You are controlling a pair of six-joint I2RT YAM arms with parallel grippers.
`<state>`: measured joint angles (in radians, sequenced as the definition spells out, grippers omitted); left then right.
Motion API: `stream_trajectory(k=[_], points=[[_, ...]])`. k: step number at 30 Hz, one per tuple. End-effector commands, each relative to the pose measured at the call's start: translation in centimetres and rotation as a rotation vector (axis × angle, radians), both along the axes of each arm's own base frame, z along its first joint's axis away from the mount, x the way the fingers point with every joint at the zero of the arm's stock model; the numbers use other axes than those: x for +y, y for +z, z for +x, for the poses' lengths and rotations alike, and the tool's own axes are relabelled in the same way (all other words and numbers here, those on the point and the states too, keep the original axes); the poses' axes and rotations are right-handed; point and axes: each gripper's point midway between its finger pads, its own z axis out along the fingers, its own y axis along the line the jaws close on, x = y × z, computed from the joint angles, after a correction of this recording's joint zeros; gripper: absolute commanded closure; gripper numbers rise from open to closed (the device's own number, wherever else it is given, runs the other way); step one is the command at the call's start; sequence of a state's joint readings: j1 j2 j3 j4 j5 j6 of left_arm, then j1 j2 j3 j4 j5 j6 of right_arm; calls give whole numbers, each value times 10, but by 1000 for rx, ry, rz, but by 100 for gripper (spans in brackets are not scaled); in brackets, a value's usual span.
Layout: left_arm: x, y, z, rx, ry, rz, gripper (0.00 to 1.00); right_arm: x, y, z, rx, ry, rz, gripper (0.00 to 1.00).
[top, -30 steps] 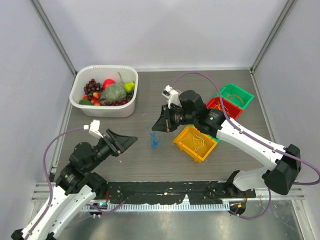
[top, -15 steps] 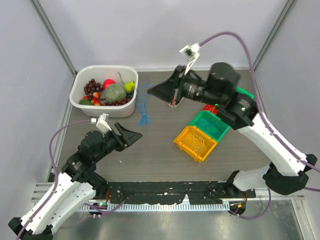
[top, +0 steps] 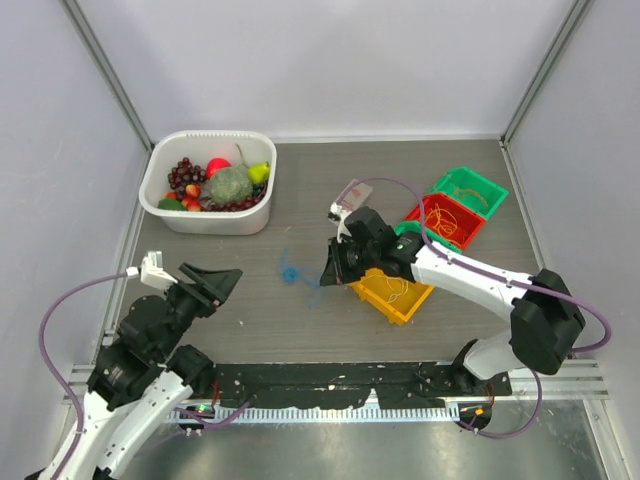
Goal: Untangle the cables
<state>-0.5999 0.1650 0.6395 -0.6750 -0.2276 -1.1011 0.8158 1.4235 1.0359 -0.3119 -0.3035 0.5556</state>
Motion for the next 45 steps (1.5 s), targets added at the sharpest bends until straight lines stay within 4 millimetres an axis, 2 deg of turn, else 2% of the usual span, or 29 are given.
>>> stream_trajectory(k=[1, 2, 3, 4, 8, 11, 14, 18, 22, 24, 29, 35, 37, 39, 41, 45], points=[[-12, -24, 5, 110, -34, 46, 36, 12, 80, -2, -135, 56, 176, 99], [-20, -31, 8, 141, -61, 62, 34, 15, 94, 2, -168, 62, 188, 99], [-27, -37, 10, 170, -89, 75, 33, 13, 97, 2, -168, 59, 174, 99], [-34, -42, 12, 198, -117, 95, 33, 16, 113, 6, -195, 62, 193, 99], [-63, -71, 27, 306, -210, 162, 30, 13, 144, 4, -235, 59, 226, 99], [-92, -82, 37, 342, -333, 177, 23, 12, 152, 3, -239, 58, 239, 99], [-106, -97, 46, 405, -379, 217, 25, 14, 157, 4, -244, 57, 258, 99], [-111, -105, 57, 410, -358, 200, 30, 16, 163, 3, -246, 60, 275, 99], [-108, -102, 68, 352, -315, 200, 45, 17, 165, 2, -246, 64, 291, 99], [-105, -106, 69, 339, -302, 216, 47, 17, 165, 2, -245, 67, 290, 99], [-106, -114, 69, 326, -312, 216, 47, 18, 168, 0, -245, 77, 300, 99], [-127, -119, 68, 318, -397, 138, 38, 20, 174, 1, -249, 83, 312, 99], [-134, -125, 65, 334, -434, 120, 39, 21, 175, 1, -249, 85, 316, 99], [-137, -132, 63, 362, -449, 117, 48, 21, 177, 1, -250, 85, 318, 99], [-137, -139, 63, 379, -452, 127, 49, 22, 181, 1, -253, 85, 325, 99], [-138, -140, 70, 343, -435, 127, 38, 22, 199, -1, -266, 86, 357, 99]])
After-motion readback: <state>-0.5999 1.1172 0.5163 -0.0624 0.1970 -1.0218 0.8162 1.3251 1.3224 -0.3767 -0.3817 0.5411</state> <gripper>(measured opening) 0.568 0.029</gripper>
